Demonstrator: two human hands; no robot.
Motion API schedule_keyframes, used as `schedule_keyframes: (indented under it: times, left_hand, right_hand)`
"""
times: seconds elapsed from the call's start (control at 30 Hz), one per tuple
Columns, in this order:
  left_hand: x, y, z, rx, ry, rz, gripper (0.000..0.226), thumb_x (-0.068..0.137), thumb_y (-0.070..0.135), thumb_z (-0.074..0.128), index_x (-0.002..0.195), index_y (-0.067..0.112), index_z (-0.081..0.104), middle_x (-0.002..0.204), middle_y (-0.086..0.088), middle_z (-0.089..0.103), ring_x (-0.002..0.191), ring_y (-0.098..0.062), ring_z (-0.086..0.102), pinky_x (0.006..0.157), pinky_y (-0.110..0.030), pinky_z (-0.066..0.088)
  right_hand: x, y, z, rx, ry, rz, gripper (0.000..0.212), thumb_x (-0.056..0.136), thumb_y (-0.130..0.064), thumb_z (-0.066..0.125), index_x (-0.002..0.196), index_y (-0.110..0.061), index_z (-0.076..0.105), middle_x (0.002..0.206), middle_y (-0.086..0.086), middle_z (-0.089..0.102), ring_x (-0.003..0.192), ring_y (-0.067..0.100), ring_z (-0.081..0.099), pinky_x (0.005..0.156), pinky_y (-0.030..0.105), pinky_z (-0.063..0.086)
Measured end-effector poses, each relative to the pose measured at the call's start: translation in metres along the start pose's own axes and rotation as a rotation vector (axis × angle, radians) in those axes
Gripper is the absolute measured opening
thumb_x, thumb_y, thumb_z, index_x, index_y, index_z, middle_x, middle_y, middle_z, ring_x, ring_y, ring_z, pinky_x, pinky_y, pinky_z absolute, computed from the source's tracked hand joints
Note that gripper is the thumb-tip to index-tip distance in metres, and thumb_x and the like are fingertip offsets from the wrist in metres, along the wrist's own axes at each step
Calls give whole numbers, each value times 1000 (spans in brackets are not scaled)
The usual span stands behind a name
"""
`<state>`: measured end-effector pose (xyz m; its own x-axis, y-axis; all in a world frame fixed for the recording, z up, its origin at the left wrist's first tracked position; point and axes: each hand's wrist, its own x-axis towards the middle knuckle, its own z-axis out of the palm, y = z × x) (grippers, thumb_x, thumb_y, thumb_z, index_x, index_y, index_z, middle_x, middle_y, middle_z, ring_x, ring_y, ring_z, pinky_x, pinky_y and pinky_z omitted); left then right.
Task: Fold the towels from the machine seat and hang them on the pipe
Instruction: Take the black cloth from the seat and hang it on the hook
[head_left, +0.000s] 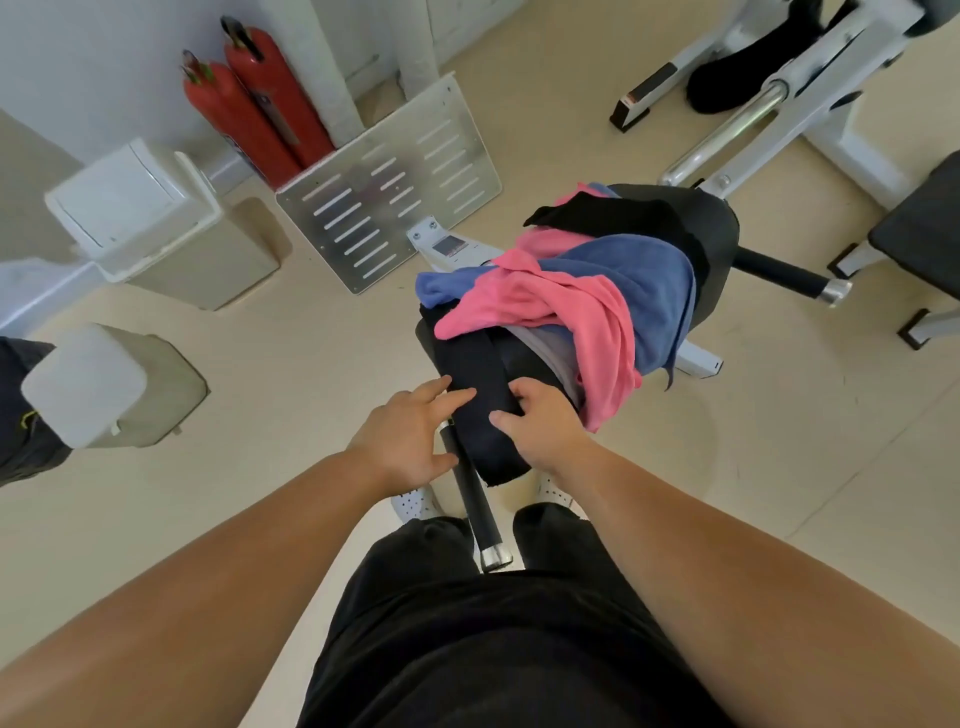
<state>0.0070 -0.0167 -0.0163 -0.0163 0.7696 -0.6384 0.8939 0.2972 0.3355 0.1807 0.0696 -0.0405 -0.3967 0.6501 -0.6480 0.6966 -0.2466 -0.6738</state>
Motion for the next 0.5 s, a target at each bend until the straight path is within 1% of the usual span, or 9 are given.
schedule_keyframes:
  times: [0.07, 0.13, 0.17, 0.2, 0.27, 0.33, 0.43, 0.47, 0.5]
  left_hand:
    - [-9, -7, -1, -32, 58, 11, 88, 87, 45, 71, 158, 42, 19, 168, 2, 19, 146, -31, 33, 114, -41, 35]
    - [-17, -14, -7, -64, 135, 26, 89, 84, 46, 72, 157, 41, 23, 165, 0, 26, 144, -33, 36, 114, -43, 36]
    - [-21, -18, -12, -84, 166, 35, 89, 82, 46, 73, 157, 40, 24, 164, -1, 29, 143, -33, 37, 114, -44, 37]
    - [-25, -22, -17, -102, 194, 56, 90, 81, 47, 73, 157, 40, 25, 164, -1, 30, 143, -33, 37, 113, -45, 37]
    - [-32, -29, -32, -122, 245, 123, 95, 74, 51, 73, 156, 40, 26, 163, 1, 32, 144, -30, 37, 112, -48, 40]
    - [-39, -34, -48, -148, 293, 200, 104, 67, 56, 75, 156, 37, 26, 164, 5, 31, 144, -27, 39, 110, -49, 42]
    - [-51, -36, -74, -134, 337, 291, 119, 61, 59, 80, 159, 31, 20, 164, 9, 30, 140, -23, 42, 112, -45, 41]
    - [-54, -36, -81, -127, 371, 326, 116, 64, 60, 78, 159, 30, 20, 164, 8, 30, 140, -22, 43, 112, -45, 41]
    - [-55, -37, -86, -131, 413, 361, 107, 70, 59, 74, 159, 28, 22, 164, 7, 32, 140, -22, 44, 111, -46, 41]
  right_hand:
    - [-3, -16, 1, -2, -2, -34, 41, 86, -31, 66, 123, -14, 63, 115, 3, 69, 105, 22, 65, 97, 44, 54]
    - [-6, -34, 1, 5, -53, -68, 32, 88, -22, 66, 119, -16, 64, 113, 1, 70, 105, 20, 65, 97, 44, 53]
    - [-8, -44, 0, 2, -89, -89, 30, 88, -15, 66, 118, -17, 65, 112, 0, 70, 105, 19, 65, 98, 43, 53]
    - [-11, -54, -1, -1, -125, -113, 34, 87, -10, 67, 120, -18, 65, 113, -1, 71, 107, 18, 66, 99, 41, 53]
    - [-16, -75, 0, -34, -195, -153, 42, 85, -9, 68, 125, -21, 64, 114, -3, 71, 108, 16, 66, 97, 36, 53]
    - [-24, -100, 1, -87, -222, -195, 43, 84, -10, 70, 125, -22, 65, 109, -3, 71, 103, 15, 66, 92, 32, 53]
    - [-36, -135, 2, -11, -144, -242, 39, 80, -11, 71, 118, -21, 68, 104, 6, 74, 100, 24, 69, 89, 36, 56]
    - [-41, -145, 2, 29, -105, -244, 35, 82, -10, 71, 115, -19, 70, 102, 8, 75, 98, 23, 70, 85, 33, 57]
    - [-44, -154, 0, 66, -82, -244, 31, 83, -8, 71, 113, -18, 71, 100, 8, 75, 96, 21, 71, 81, 29, 57]
